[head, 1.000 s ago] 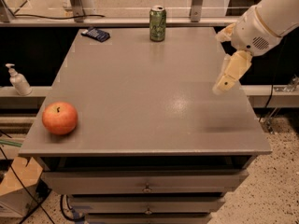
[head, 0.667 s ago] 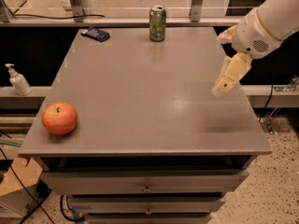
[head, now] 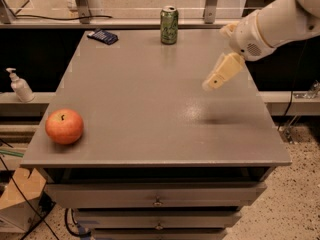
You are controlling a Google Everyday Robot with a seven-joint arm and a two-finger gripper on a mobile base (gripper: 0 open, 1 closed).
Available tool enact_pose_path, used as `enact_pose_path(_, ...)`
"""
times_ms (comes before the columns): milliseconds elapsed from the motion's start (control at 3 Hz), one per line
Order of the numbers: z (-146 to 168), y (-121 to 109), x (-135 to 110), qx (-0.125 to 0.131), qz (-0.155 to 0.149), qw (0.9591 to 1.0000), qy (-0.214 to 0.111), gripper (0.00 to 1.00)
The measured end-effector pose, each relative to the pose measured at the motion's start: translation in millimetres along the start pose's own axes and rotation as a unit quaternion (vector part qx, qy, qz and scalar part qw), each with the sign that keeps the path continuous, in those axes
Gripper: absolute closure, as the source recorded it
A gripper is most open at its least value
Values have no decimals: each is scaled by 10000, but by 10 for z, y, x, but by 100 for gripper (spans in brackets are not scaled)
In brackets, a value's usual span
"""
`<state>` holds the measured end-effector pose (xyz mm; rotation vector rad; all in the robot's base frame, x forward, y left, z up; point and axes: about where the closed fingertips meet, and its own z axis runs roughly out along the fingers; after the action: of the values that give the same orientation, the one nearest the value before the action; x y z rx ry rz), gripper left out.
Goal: Move green can near apple
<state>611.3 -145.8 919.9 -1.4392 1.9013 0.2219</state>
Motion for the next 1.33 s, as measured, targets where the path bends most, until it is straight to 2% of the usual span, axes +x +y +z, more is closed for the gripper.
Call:
enact_pose_path(333, 199, -288, -168, 286, 91, 9987, -404, 0)
enact_pose_path(667, 419, -503, -277, 229, 236, 9953, -907, 0)
enact_pose_path(1000, 699, -725, -428, 75, 359, 9901, -1352, 0)
enact_pose_path(1333, 701, -724, -429, 73, 358, 9901, -1352, 0)
